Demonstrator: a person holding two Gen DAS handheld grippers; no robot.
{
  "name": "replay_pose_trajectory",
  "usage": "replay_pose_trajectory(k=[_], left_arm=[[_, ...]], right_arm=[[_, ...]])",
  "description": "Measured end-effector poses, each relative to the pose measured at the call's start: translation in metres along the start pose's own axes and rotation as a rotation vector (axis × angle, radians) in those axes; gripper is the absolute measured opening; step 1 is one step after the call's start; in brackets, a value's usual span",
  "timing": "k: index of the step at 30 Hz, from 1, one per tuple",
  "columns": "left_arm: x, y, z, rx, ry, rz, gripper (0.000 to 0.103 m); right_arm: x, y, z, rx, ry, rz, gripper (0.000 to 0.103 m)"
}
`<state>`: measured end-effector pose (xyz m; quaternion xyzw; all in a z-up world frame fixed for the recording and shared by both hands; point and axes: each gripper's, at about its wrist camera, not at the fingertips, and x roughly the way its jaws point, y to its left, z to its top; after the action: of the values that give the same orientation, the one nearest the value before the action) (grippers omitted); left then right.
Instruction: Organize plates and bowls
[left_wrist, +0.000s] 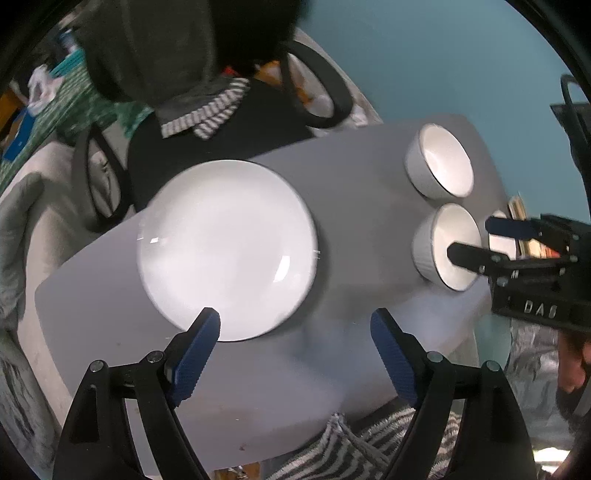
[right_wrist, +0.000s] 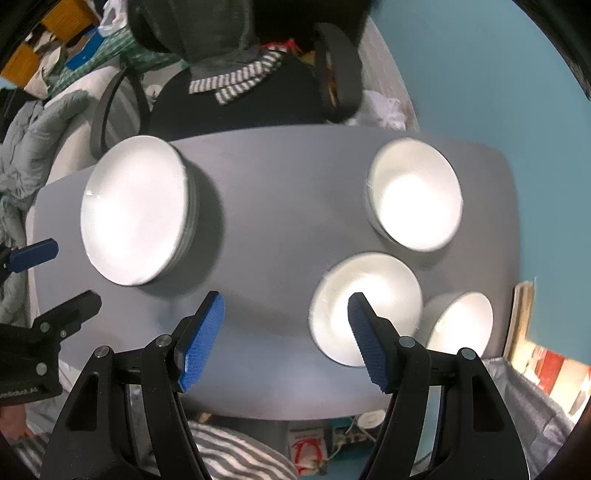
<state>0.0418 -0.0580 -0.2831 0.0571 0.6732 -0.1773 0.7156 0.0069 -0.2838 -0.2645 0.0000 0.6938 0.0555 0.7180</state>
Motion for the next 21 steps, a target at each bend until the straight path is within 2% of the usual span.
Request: replay_pose_trajectory(k=[7,18,19,21], left_arm=[[0.018,-0.052,0.006,0.071,0.026,-0.013,0.085],[0.050,-0.095,0.021,0.061,0.076,-0.021,0.085],[0.053,-0.099,0.022,0.062,0.079,-0.017,0.085],[0.059,-0.105,0.026,0.064,0.089,-0.019,0.085]], right_arm=[[0.002,-0.055,-0.017,0.042,-0.016,0.007,0.069],[0.019,-0.106,-0.015,-0.021,-0.010,0.024,0.069],[0.021,-0.109,-0.014,-0.025,-0.052,0.048,0.069],[0.028,-0.115,-0.012,-0.037,-0.041,0.056,0.069]])
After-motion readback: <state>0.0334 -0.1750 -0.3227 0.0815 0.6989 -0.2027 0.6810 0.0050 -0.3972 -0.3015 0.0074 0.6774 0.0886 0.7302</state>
